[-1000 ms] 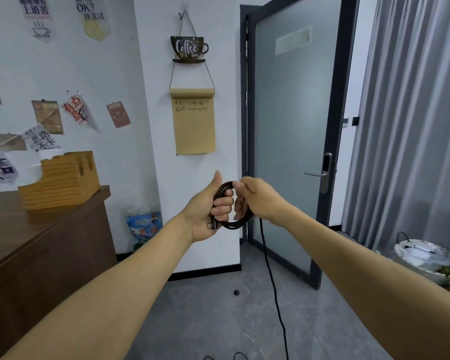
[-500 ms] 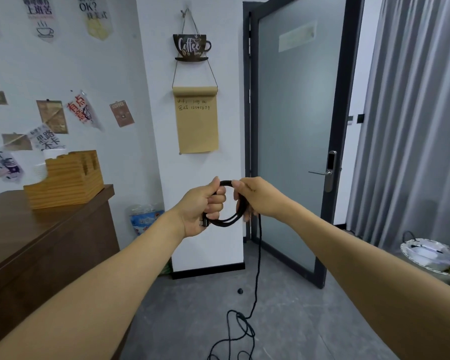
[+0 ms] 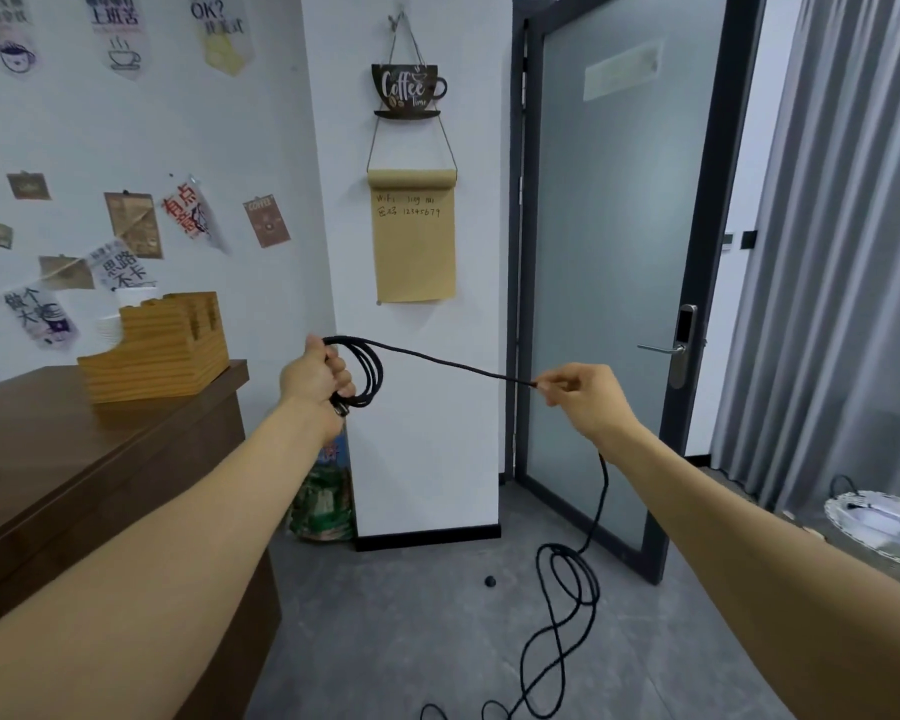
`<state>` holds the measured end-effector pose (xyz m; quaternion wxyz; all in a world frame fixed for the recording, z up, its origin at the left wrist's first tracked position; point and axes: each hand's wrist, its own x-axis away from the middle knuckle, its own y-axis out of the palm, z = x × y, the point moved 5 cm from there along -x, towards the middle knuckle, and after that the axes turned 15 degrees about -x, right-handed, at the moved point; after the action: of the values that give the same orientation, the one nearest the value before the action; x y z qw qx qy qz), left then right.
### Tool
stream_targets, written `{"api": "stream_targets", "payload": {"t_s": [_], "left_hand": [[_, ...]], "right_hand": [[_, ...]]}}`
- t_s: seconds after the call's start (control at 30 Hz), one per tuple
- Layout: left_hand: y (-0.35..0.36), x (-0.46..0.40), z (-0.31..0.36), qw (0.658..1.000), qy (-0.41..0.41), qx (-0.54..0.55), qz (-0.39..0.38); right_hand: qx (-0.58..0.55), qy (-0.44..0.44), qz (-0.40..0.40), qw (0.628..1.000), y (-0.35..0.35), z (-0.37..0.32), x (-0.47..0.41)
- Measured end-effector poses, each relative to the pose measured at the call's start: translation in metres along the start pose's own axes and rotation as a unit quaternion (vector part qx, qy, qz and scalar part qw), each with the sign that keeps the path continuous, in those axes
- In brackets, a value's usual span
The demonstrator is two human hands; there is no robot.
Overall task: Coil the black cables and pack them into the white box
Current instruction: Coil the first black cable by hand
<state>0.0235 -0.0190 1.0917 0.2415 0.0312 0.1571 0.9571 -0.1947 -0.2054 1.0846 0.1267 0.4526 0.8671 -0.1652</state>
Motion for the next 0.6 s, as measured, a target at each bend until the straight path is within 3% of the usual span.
{"api": "stream_targets", "payload": {"t_s": [0.07, 0.17, 0.23, 0.3, 0.43, 0.5, 0.6], "left_hand": [[0.004, 0.001, 0.002, 0.999, 0.030, -0.032, 0.017], [0.018, 0.010, 0.009, 0.977, 0.127, -0.168, 0.018], [0.031, 0.020, 0.011, 0.952, 0.180, -0.248, 0.005], [0.041, 0.032, 0.013, 0.920, 0.227, -0.320, -0.002], [0.055, 0.047, 0.011, 0.866, 0.271, -0.420, -0.027], [0.062, 0.051, 0.005, 0.864, 0.255, -0.427, -0.081], [0.070, 0.060, -0.004, 0.889, 0.201, -0.376, -0.165]], "right_hand": [[0.117, -0.050, -0.011, 0.992, 0.013, -0.013, 0.001], [0.321, -0.121, -0.079, 0.936, 0.047, -0.034, 0.010], [0.379, -0.156, -0.126, 0.903, 0.067, -0.048, 0.018], [0.370, -0.185, -0.178, 0.893, 0.081, -0.064, 0.027], [0.220, -0.185, -0.255, 0.923, 0.086, -0.087, 0.035], [0.171, -0.172, -0.255, 0.936, 0.083, -0.091, 0.034], [0.101, -0.158, -0.203, 0.961, 0.072, -0.090, 0.028]]}}
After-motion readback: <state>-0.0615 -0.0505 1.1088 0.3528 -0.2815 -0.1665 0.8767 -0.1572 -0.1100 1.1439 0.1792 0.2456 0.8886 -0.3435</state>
